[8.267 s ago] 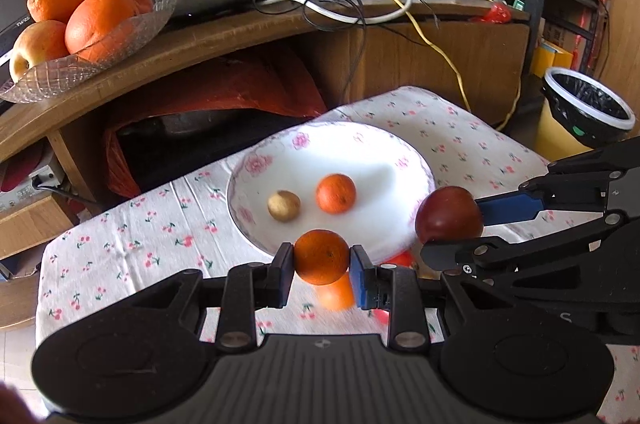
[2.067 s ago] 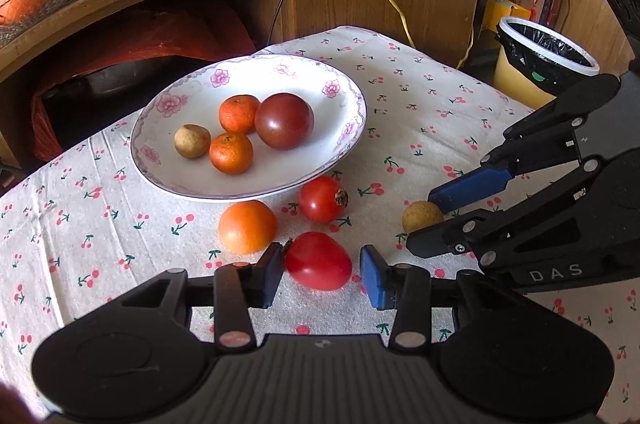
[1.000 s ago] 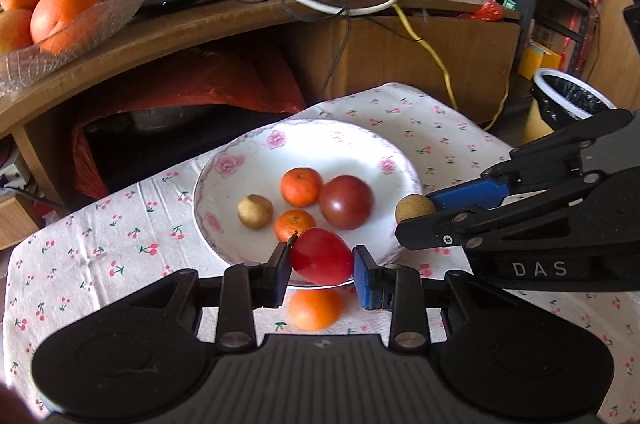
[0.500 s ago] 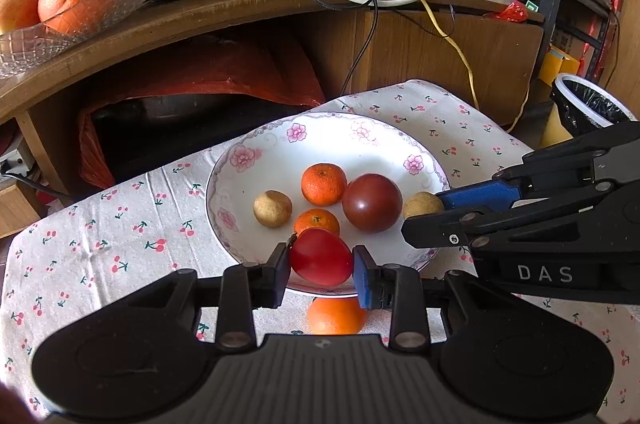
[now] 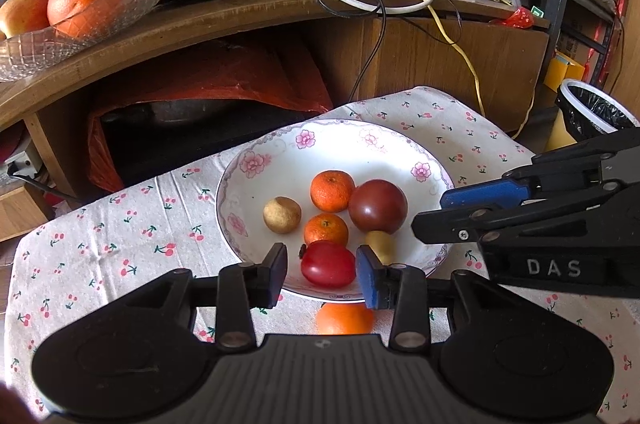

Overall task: Organize fruits
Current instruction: 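Lower the red tomato into the bowl with the left tool while the right tool drops the kiwi, then grasp the tangerine with the left tool while the right tool grasps the small red tomato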

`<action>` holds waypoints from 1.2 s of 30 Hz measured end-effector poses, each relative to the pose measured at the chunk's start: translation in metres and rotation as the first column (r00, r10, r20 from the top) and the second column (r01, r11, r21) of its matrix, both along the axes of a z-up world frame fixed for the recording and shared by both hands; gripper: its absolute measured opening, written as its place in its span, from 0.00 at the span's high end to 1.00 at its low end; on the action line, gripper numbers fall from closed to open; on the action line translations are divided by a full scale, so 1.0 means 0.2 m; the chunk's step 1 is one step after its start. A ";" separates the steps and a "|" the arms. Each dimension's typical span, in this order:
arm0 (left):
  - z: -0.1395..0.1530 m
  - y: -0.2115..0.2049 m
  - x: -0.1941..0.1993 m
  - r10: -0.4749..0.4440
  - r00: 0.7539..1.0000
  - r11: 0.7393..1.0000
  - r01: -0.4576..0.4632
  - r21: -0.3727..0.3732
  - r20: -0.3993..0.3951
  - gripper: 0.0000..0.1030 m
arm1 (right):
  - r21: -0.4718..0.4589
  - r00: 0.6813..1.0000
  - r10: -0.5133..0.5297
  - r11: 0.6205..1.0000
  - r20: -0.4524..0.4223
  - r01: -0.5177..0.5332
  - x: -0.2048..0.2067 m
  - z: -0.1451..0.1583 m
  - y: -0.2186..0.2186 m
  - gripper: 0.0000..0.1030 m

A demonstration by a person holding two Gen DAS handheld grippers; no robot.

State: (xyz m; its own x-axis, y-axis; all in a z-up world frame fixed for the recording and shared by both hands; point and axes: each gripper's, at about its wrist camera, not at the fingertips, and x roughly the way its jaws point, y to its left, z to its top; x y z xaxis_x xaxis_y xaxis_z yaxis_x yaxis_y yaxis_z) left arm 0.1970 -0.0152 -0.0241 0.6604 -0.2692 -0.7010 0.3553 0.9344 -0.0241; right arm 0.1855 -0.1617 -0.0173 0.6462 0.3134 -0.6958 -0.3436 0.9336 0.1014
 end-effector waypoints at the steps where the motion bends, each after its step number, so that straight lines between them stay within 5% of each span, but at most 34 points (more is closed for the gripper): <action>1: 0.00 0.00 0.00 0.001 1.000 1.000 -0.001 0.001 0.003 0.56 | 0.001 1.000 -0.004 1.000 0.001 0.004 0.00 0.00 0.00 0.78; 16: 0.04 0.05 -0.13 -0.065 0.998 0.998 0.066 0.013 -0.012 0.54 | 0.022 0.999 0.045 0.999 -0.022 -0.045 -0.13 0.01 0.00 0.74; 26: 0.00 0.05 -0.18 -0.108 0.993 0.993 0.110 0.038 -0.056 0.54 | 0.040 0.992 0.059 0.998 -0.115 -0.054 -0.12 -0.11 0.04 0.74; 36: -0.03 0.06 -0.17 -0.104 0.992 0.993 0.107 0.042 -0.072 0.53 | 0.003 0.994 0.045 0.999 -0.099 -0.045 -0.08 -0.17 0.08 0.69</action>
